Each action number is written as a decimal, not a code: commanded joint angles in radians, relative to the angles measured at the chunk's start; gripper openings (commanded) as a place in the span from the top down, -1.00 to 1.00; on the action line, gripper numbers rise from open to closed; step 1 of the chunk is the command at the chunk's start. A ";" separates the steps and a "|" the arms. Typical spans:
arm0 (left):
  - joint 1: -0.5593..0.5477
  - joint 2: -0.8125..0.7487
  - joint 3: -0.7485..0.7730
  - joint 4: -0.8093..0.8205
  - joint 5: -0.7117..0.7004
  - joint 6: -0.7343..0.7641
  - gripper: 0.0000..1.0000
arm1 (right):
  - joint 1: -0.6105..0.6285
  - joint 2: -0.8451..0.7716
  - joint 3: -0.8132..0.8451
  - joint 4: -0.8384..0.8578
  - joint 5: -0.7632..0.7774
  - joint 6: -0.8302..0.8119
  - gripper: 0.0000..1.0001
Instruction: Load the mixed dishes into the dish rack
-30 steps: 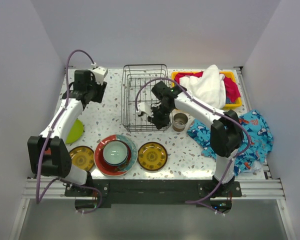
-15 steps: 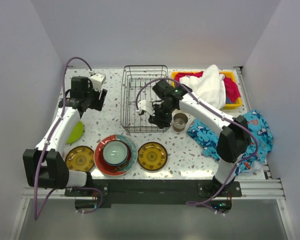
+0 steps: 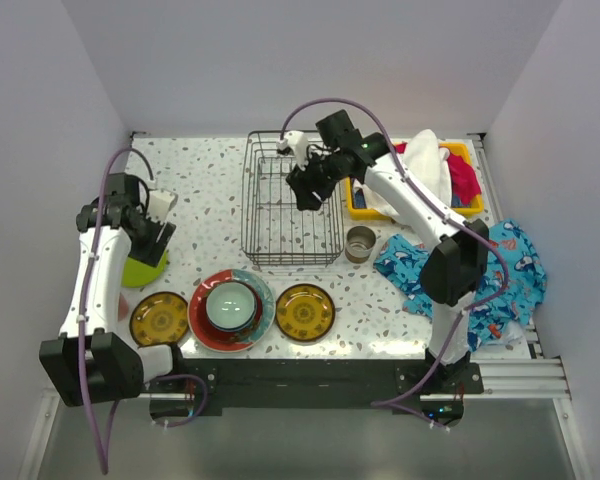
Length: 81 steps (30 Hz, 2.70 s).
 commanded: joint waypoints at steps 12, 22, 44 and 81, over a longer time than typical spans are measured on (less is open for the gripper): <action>0.207 -0.053 -0.120 -0.035 -0.135 0.046 -0.36 | 0.010 0.056 0.150 0.009 -0.142 0.164 -0.32; 0.311 -0.083 -0.285 0.039 -0.087 0.091 -0.15 | 0.012 0.065 0.144 -0.008 -0.128 0.179 -0.28; -0.016 -0.003 0.275 -0.072 -0.047 0.206 1.00 | -0.079 0.108 0.140 0.206 -0.316 0.665 -0.74; -0.970 -0.109 -0.633 1.620 -0.483 1.051 1.00 | -0.079 0.263 0.021 0.839 -0.593 1.659 -0.97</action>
